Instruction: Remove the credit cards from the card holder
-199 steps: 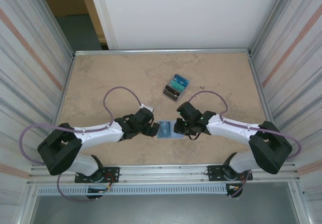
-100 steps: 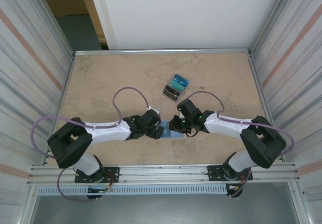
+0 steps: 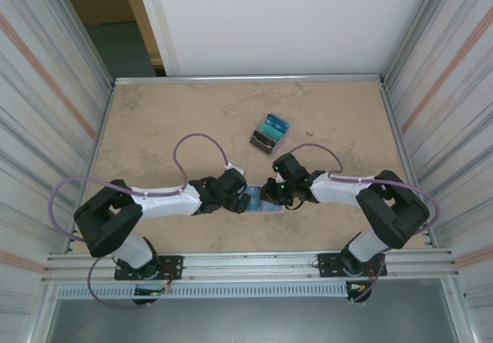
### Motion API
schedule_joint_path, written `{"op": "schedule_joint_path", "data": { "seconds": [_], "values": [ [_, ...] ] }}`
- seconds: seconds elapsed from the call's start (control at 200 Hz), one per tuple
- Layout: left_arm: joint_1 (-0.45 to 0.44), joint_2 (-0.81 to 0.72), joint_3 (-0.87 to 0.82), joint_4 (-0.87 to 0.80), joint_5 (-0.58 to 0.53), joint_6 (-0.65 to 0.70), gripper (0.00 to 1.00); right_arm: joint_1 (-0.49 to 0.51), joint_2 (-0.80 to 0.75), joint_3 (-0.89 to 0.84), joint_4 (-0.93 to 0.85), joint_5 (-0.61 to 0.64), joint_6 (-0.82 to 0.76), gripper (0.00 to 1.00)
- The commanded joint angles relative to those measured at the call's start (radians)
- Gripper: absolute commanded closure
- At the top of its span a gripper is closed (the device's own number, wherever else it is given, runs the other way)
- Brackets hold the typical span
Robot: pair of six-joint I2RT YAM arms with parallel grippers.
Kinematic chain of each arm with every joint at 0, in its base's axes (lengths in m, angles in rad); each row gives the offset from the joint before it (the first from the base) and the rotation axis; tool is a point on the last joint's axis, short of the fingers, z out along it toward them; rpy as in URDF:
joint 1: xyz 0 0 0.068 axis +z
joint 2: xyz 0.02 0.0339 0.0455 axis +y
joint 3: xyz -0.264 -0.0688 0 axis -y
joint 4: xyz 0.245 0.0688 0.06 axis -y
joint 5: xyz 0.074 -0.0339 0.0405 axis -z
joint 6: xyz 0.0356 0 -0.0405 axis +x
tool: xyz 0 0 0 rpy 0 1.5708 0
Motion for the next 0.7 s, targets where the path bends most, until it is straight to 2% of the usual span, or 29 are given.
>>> {"op": "schedule_joint_path", "data": {
  "seconds": [0.0, 0.697],
  "values": [
    [-0.009, 0.022, 0.024, -0.039, -0.033, 0.004, 0.01, -0.006, 0.016, -0.012, 0.035, -0.021, 0.027, 0.84],
    [-0.021, 0.047, 0.05, -0.085, -0.056, 0.005, 0.01, -0.022, 0.036, -0.066, 0.131, -0.056, 0.054, 0.84]
  ]
}}
